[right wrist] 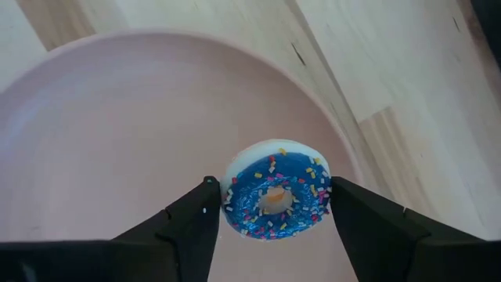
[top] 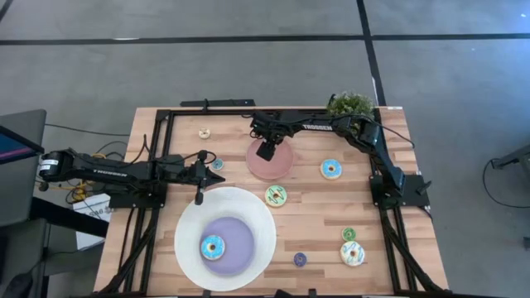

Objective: Pick & Place donuts
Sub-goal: Put the small top blue donut on the pink plate

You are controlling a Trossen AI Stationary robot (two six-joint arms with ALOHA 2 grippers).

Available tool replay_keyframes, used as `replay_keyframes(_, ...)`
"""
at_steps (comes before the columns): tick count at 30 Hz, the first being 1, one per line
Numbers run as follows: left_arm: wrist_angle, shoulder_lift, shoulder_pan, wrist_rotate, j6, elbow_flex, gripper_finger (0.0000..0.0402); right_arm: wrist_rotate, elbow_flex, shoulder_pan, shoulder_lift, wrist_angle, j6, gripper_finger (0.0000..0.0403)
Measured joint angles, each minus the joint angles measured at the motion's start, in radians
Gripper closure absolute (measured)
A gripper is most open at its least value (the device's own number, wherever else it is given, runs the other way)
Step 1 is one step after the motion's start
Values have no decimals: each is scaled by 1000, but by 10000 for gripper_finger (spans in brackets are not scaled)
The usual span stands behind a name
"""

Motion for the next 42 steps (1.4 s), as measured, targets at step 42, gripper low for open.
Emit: replay_keyframes(42,0,0,0,0,-11,0,401,5,0,22,0,21,-11,173)
